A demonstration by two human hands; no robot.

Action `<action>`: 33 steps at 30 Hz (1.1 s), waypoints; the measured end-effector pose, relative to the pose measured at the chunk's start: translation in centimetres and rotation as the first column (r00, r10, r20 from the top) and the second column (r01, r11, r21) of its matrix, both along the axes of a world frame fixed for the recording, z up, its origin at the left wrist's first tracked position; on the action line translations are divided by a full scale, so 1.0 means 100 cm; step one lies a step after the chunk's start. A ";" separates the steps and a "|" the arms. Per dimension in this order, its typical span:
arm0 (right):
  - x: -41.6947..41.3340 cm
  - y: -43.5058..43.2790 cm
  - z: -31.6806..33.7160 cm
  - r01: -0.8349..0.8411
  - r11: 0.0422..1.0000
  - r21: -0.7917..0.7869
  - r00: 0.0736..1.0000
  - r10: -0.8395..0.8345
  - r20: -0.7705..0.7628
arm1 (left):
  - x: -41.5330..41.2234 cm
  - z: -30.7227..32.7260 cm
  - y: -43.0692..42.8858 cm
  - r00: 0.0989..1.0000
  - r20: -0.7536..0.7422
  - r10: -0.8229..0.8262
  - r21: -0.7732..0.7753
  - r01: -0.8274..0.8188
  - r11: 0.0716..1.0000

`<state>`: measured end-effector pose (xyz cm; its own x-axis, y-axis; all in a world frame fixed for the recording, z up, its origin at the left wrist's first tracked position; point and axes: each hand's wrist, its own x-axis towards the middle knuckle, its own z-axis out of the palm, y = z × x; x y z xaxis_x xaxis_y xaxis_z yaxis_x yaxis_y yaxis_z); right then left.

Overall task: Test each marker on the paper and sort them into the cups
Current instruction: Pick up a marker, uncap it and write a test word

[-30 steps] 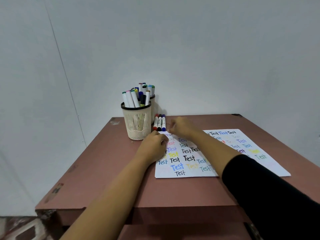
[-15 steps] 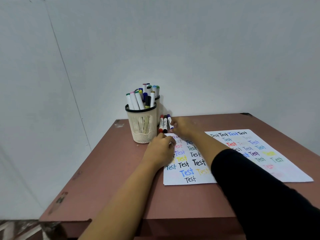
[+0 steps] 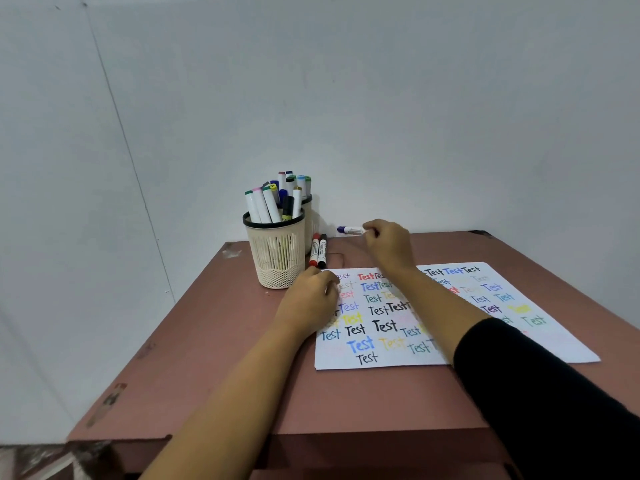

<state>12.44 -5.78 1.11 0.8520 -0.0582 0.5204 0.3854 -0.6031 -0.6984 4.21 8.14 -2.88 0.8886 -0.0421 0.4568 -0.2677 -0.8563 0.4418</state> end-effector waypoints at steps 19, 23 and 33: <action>-0.091 -0.034 -0.008 -0.088 0.653 0.752 0.952 0.277 -0.129 | -0.025 0.010 -0.008 0.969 0.197 -0.149 0.158 0.119 0.980; -0.097 -0.032 -0.008 -0.154 0.436 0.886 0.826 0.550 -0.127 | -0.026 0.012 -0.012 0.969 0.189 -0.160 0.136 0.136 0.981; -0.098 -0.023 -0.019 -0.310 0.621 0.720 0.807 0.572 -0.146 | -0.030 0.013 -0.019 0.973 0.143 -0.182 0.087 0.171 0.981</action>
<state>2.66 -8.11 -0.81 0.9673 0.1719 0.1867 0.1470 0.2200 -0.9644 1.24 6.25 -1.60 0.7859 -0.2307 0.5737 -0.4756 -0.8184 0.3225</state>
